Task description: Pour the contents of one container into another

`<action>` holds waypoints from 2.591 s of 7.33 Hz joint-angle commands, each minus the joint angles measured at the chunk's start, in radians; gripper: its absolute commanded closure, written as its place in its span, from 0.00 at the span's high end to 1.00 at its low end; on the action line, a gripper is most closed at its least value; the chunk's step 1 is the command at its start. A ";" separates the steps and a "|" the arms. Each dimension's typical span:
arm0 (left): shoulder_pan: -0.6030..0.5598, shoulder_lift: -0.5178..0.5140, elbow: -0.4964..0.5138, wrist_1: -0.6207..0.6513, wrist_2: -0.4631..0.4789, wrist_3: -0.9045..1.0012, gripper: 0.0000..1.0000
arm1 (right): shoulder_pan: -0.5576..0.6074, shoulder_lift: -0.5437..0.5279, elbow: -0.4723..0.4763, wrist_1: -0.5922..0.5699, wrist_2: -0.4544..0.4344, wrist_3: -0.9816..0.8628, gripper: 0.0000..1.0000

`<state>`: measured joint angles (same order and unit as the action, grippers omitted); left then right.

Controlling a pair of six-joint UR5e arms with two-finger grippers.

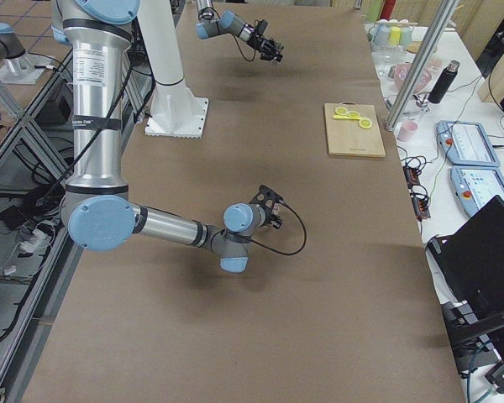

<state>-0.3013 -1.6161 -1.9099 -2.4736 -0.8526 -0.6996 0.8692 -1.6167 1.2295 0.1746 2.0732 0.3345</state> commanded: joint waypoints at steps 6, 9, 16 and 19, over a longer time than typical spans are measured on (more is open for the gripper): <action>-0.273 -0.330 0.197 -0.160 -0.741 0.572 0.00 | 0.070 0.216 0.230 -0.525 0.234 -0.194 0.00; -0.331 -0.519 0.475 -0.316 -0.977 0.657 0.00 | 0.030 0.320 0.242 -0.665 0.234 -0.262 0.00; -0.220 -0.793 0.874 -0.615 -1.086 0.644 0.00 | -0.021 0.451 0.285 -0.803 0.248 -0.325 0.00; -0.203 -0.811 0.896 -0.630 -1.082 0.644 0.00 | -0.033 0.451 0.317 -0.825 0.281 -0.345 0.00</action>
<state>-0.5091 -2.4227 -1.0227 -3.0994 -1.9356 -0.0552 0.8379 -1.1657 1.5311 -0.6355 2.3336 -0.0001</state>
